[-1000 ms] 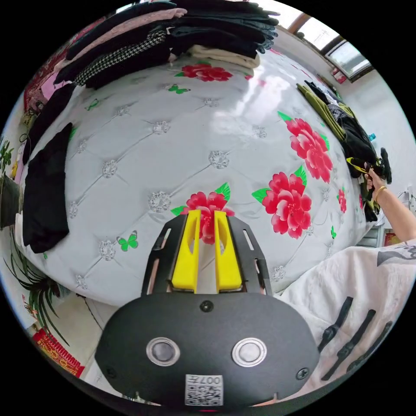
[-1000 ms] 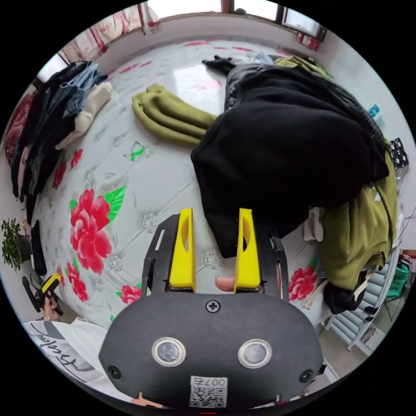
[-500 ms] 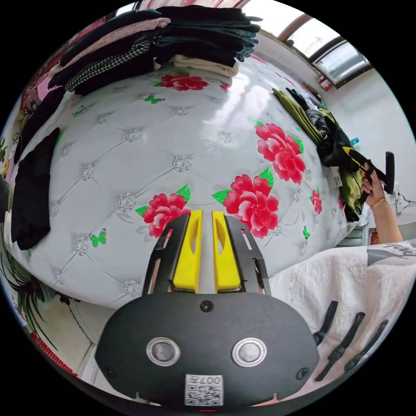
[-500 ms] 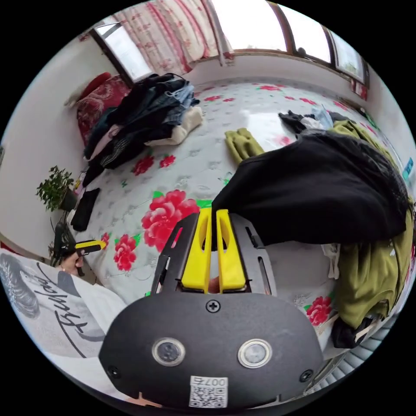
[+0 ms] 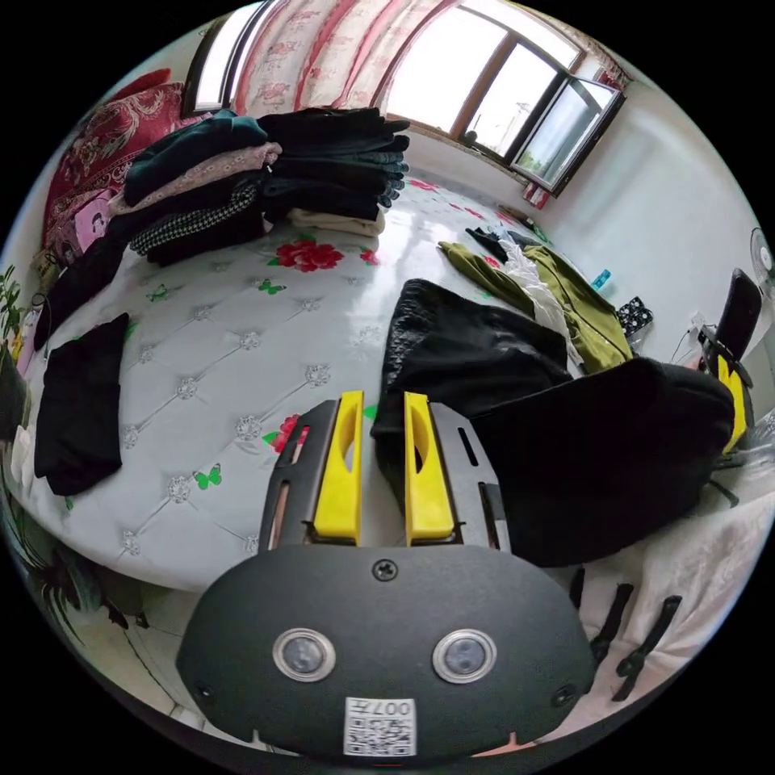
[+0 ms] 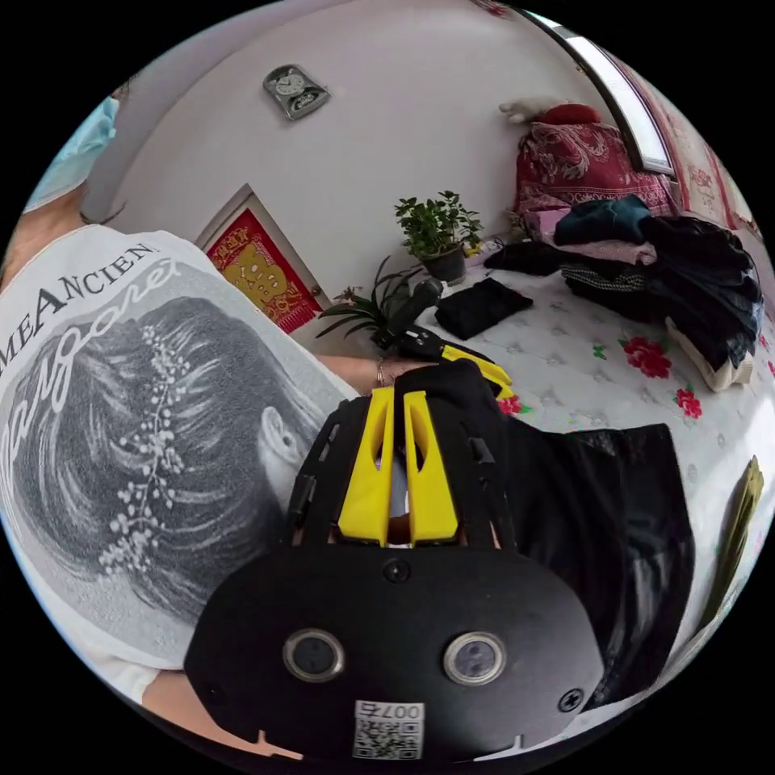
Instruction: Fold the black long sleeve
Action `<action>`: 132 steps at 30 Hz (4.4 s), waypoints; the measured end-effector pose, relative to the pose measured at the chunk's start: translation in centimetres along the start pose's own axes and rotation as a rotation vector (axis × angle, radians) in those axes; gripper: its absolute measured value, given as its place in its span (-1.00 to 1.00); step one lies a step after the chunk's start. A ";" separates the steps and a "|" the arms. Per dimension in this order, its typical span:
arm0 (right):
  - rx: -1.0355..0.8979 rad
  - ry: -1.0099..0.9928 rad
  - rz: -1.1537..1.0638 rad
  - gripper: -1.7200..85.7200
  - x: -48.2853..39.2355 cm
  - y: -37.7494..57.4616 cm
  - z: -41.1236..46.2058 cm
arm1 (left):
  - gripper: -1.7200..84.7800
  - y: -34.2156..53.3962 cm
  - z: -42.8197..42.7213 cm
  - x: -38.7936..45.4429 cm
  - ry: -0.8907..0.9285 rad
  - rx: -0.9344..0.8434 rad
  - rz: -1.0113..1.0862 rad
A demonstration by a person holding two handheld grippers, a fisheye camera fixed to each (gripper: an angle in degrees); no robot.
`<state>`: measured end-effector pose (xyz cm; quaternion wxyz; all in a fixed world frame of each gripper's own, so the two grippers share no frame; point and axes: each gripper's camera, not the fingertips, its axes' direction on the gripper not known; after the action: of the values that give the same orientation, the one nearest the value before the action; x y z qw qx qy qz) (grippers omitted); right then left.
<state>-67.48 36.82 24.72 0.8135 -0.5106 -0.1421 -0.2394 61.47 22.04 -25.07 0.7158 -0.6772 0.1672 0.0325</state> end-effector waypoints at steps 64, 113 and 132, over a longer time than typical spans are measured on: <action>0.727 1.317 -0.373 -0.96 -43.0 2.5 -29.5 | -0.98 11.9 -64.7 32.3 -0.130 1.197 0.560; -0.699 1.464 1.059 -0.96 66.5 27.9 -12.2 | -0.84 -2.5 -6.9 -43.3 -0.513 -0.061 -0.849; -0.238 0.742 0.759 -0.77 28.8 35.2 3.0 | -0.72 -5.5 9.6 -10.9 0.005 -0.244 -0.011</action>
<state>-24.29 45.26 12.89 0.7748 -0.4957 0.3773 -0.1074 54.58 33.02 -16.41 0.6277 -0.7604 0.1601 0.0468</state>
